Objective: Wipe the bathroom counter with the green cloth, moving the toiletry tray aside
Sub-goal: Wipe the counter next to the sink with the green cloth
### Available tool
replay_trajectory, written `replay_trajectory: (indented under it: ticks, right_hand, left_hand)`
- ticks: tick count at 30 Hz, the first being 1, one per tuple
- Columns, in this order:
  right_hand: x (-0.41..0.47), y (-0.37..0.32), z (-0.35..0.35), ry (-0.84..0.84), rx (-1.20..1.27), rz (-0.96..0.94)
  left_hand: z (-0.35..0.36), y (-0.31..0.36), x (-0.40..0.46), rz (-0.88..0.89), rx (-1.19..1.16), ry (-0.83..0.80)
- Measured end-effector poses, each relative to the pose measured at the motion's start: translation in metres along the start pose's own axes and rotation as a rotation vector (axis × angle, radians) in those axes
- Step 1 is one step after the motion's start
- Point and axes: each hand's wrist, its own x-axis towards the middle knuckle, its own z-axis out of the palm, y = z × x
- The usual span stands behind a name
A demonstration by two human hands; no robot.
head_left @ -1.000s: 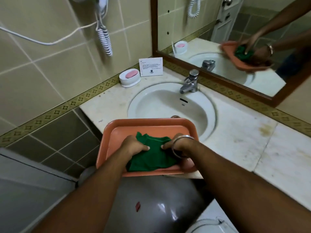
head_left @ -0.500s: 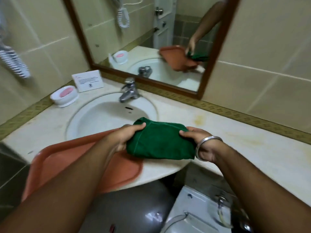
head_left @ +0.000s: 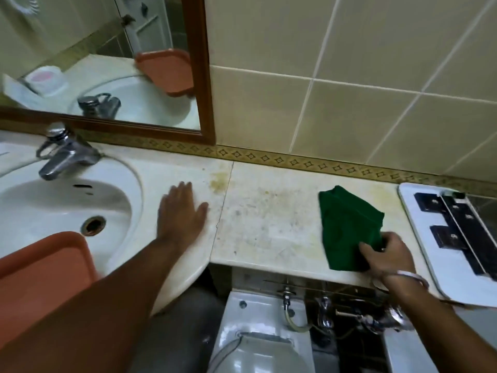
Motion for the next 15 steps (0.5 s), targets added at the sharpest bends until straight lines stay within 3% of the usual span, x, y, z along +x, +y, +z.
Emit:
replay_trajectory:
  ticks: [3, 5, 11, 15]
  right_hand:
    - [0.009, -0.008, 0.001, 0.069, -0.354, -0.292]
    - [0.021, -0.019, 0.013, -0.04, -0.491, -0.428]
    - [0.065, -0.027, 0.042, -0.219, -0.68, -0.234]
    - [0.08, -0.031, 0.074, -0.092, -0.689, -0.123]
  left_hand:
    - [0.002, -0.027, 0.026, -0.05, 0.14, -0.086]
    - [0.013, -0.037, 0.034, 0.007, 0.235, -0.137]
    - [0.025, -0.048, 0.04, 0.046, 0.265, -0.082]
    - [0.029, -0.049, 0.046, 0.07, 0.263, -0.079]
